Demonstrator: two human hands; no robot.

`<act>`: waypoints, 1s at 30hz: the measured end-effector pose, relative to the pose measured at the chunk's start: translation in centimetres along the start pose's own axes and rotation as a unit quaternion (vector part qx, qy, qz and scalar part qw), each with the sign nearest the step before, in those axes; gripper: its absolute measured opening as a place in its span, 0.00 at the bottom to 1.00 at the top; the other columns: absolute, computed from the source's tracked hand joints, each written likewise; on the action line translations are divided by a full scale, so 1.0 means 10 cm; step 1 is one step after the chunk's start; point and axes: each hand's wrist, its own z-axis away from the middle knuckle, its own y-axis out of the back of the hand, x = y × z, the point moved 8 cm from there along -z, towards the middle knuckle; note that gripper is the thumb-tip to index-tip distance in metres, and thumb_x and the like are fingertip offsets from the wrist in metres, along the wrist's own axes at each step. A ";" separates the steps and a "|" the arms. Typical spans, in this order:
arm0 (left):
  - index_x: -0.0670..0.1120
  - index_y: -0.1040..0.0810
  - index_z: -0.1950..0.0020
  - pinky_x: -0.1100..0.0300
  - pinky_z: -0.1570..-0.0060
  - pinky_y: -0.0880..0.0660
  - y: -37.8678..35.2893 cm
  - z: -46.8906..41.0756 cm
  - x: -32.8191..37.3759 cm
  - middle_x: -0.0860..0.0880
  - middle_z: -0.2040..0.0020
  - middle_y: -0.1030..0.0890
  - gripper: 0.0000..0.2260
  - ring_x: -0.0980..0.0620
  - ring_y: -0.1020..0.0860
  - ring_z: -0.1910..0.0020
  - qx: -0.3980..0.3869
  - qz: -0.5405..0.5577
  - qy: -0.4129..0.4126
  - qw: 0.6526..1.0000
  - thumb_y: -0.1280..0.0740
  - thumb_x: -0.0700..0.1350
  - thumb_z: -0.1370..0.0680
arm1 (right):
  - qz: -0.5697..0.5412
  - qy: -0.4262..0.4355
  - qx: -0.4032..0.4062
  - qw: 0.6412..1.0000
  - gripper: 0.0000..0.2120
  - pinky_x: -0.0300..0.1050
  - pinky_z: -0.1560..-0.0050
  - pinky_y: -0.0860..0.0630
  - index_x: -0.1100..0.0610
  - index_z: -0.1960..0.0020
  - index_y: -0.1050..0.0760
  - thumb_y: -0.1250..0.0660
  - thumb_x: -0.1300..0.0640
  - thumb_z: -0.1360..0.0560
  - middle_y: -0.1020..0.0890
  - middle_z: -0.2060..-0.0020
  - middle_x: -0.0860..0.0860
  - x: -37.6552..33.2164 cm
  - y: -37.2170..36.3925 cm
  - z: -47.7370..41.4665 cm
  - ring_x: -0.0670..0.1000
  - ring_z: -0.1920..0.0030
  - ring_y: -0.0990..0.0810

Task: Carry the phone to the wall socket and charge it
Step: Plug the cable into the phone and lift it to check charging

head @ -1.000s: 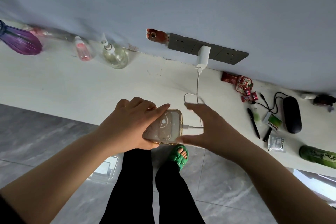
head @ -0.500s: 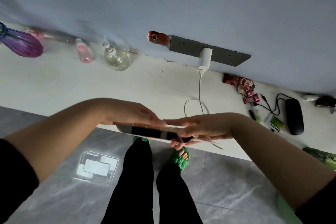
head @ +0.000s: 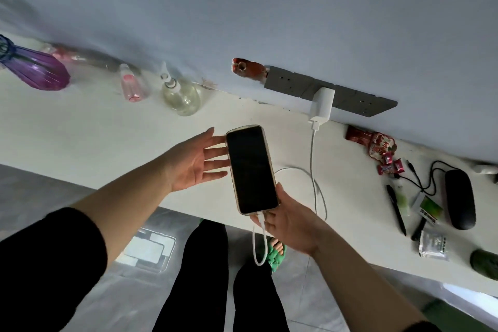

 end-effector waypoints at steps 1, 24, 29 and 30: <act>0.49 0.24 0.37 0.48 0.43 0.23 0.06 -0.12 -0.03 0.46 0.37 0.20 0.19 0.45 0.20 0.41 0.034 0.007 -0.002 0.999 0.39 0.58 0.23 | -0.011 0.011 0.032 0.999 0.24 0.44 0.36 0.28 0.47 0.31 0.30 0.39 0.40 0.25 0.21 0.34 0.52 0.01 0.08 -0.13 0.50 0.34 0.23; 0.52 0.20 0.56 0.55 0.54 0.23 0.44 -1.03 0.16 0.52 0.57 0.17 0.12 0.55 0.20 0.59 0.252 0.059 -0.079 0.963 0.42 0.52 0.22 | 0.133 0.213 0.425 0.870 0.18 0.48 0.54 0.23 0.49 0.69 0.18 0.38 0.51 0.23 0.21 0.72 0.45 -0.55 0.44 -1.13 0.50 0.63 0.24; 0.51 0.21 0.54 0.55 0.53 0.23 0.51 -0.99 0.11 0.52 0.55 0.17 0.13 0.56 0.20 0.57 0.273 0.093 -0.087 0.954 0.43 0.53 0.21 | 0.226 0.216 0.496 0.810 0.18 0.43 0.69 0.36 0.53 0.70 0.31 0.40 0.48 0.23 0.30 0.77 0.44 -0.62 0.46 -1.04 0.47 0.72 0.33; 0.51 0.20 0.52 0.55 0.51 0.23 0.52 -0.98 0.10 0.52 0.53 0.17 0.13 0.57 0.21 0.56 0.278 0.094 -0.084 0.952 0.43 0.53 0.21 | 0.237 0.212 0.505 0.802 0.20 0.45 0.69 0.38 0.52 0.72 0.34 0.41 0.48 0.23 0.32 0.80 0.45 -0.62 0.46 -1.01 0.48 0.73 0.35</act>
